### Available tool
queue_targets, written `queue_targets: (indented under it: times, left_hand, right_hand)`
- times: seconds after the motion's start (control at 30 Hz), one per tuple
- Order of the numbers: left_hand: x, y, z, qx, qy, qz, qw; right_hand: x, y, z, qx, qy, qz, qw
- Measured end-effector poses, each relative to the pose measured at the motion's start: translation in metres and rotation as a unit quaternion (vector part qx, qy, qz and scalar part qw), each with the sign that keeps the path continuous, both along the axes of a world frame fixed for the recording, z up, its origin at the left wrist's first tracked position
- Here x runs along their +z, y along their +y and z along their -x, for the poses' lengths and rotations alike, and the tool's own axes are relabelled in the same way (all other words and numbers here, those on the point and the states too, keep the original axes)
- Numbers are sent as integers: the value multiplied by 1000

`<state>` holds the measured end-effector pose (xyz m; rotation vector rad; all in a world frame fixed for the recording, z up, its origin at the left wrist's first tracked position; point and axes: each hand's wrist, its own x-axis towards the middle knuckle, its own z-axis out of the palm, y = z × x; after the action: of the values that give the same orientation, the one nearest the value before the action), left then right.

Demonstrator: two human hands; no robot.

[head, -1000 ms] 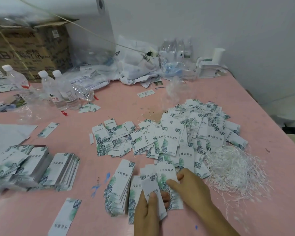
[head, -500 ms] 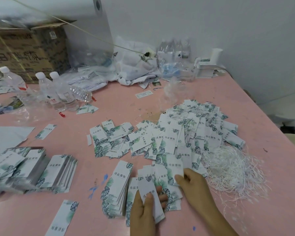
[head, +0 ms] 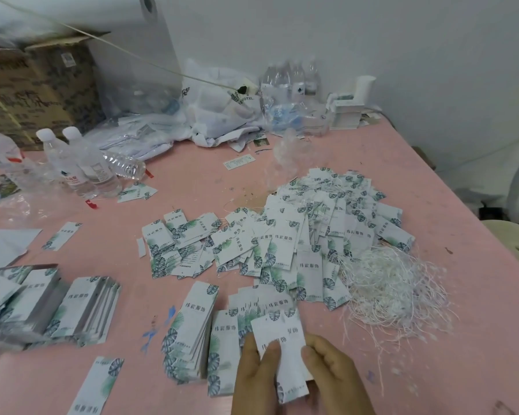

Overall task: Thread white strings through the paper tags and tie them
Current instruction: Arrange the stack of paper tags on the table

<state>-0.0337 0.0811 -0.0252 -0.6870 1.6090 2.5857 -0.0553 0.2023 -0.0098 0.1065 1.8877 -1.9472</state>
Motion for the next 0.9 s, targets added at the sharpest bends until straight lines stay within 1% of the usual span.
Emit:
queue_targets:
  times: [0.07,0.13,0.23,0.3,0.33,0.4,0.47,0.5,0.6,0.73,0.8,0.87,0.9]
  left_hand:
    - [1,1,-1,4,5,-19,1000]
    - [3,1,1,-8,3,-64,998]
    - [2,-2,6,-4,-13,-170,985]
    - [0,1,10,9,-18,-225,974]
    - [-1,3,12,17,-16,-241,970]
    - [-1,4,15,26,-14,-262,965]
    - [-2,3,18,20,-12,-278,960]
    - [-2,2,19,14,-10,-283,959]
    - [-8,-1,21,0,-5,-281,960]
    - [-15,-3,24,4,-9,-283,959]
    - [-13,-4,24,-2,0,-292,956]
    - [-12,-3,23,-9,20,-298,954]
    - [-11,-2,23,-12,28,-301,953]
  right_hand:
    - [-2,-2,-3,15,-25,11,1000]
    - [-5,1,-4,34,-31,4,999]
    - [-3,7,-3,59,-34,-1,998]
    - [-5,14,-2,76,-12,-55,996]
    - [-7,19,2,64,14,-109,992]
    - [-9,36,12,-13,83,-226,971]
    - [-7,55,24,-79,141,-314,936]
    - [-6,63,30,-79,154,-361,916]
    - [-6,72,42,-30,157,-479,863]
    - [-9,63,55,5,176,-556,812]
    - [-10,60,61,17,183,-582,792]
    - [-10,61,64,29,181,-586,789]
    - [-10,62,65,39,177,-579,795]
